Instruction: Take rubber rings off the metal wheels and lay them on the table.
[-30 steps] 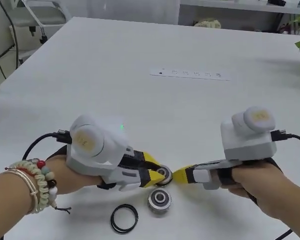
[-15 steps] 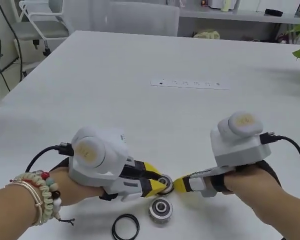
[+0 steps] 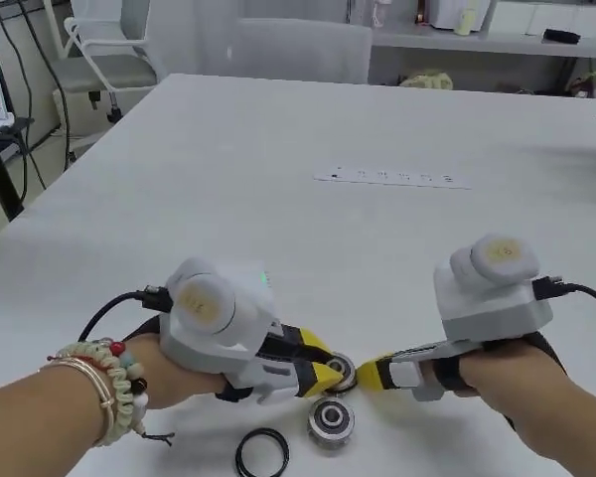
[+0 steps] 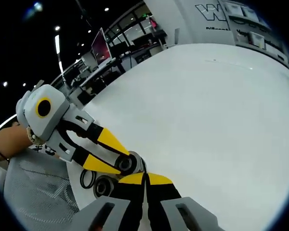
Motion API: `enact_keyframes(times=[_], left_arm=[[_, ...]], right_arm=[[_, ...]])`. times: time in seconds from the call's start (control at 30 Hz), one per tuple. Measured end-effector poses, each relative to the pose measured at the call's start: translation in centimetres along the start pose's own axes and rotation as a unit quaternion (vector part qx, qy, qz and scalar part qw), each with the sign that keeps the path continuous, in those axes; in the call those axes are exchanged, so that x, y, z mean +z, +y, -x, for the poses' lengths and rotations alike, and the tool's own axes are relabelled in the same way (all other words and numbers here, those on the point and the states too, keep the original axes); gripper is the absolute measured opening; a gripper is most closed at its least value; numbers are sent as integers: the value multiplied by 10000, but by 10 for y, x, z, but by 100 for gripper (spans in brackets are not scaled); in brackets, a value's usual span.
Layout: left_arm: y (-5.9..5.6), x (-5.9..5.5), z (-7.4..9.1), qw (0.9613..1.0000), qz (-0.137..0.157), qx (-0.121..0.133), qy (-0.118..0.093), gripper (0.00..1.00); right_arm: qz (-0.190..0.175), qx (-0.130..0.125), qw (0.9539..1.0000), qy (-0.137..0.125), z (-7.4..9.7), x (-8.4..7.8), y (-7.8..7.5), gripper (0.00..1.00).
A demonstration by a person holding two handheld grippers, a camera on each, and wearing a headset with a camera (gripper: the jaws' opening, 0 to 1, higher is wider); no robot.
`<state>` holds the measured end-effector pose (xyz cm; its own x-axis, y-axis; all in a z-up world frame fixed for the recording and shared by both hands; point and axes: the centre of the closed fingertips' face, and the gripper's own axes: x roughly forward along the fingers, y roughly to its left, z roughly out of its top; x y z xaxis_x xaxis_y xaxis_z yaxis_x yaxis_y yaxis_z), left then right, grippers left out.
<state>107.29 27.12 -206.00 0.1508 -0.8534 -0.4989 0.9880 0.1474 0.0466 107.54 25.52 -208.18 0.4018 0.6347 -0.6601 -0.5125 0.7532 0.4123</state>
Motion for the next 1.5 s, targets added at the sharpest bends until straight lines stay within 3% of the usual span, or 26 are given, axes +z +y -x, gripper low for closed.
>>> enact_keyframes(times=[0.17, 0.33, 0.37, 0.47, 0.63, 0.93, 1.0, 1.03, 1.07, 1.13, 1.23, 1.5], left_arm=[[0, 0, 0, 10000, 21, 52, -36, 7], [0, 0, 0, 10000, 12, 67, -33, 7], [1, 0, -1, 10000, 17, 80, -33, 7], [1, 0, -1, 9999, -3, 102, -18, 7], [1, 0, -1, 9999, -22, 111, -17, 7], [1, 1, -2, 9999, -14, 120, -24, 7], [1, 1, -2, 9999, -10, 122, -26, 7], [1, 1, -2, 9999, -1, 124, -32, 7], [0, 1, -3, 9999, 5, 126, -31, 7], [1, 2, -3, 9999, 13, 134, -28, 7], [1, 2, -3, 9999, 35, 132, -33, 7], [1, 3, -4, 9999, 42, 50, 125, 7]], right_arm=[[-388, 208, 9987, -254, 5, 9, 2, 0], [-508, 325, 9977, -310, 7, 9, 6, 0], [-728, 429, 9959, -335, 7, 10, 10, 0], [-582, 357, 9971, -338, 7, 11, 10, 0], [-656, 411, 9964, -351, 8, 13, 14, 0], [-463, 458, 9973, -336, 7, 17, 20, 0], [-429, 591, 9965, -396, 6, 20, 26, 0], [-591, 998, 9908, -698, 8, 33, 42, 0], [-687, 956, 9902, -753, 9, 37, 44, 0], [-111, 461, 9978, -463, 6, 29, 34, 0], [-223, 651, 9964, -502, 4, 29, 40, 0], [-159, 490, 9976, -456, 8, 28, 31, 0]])
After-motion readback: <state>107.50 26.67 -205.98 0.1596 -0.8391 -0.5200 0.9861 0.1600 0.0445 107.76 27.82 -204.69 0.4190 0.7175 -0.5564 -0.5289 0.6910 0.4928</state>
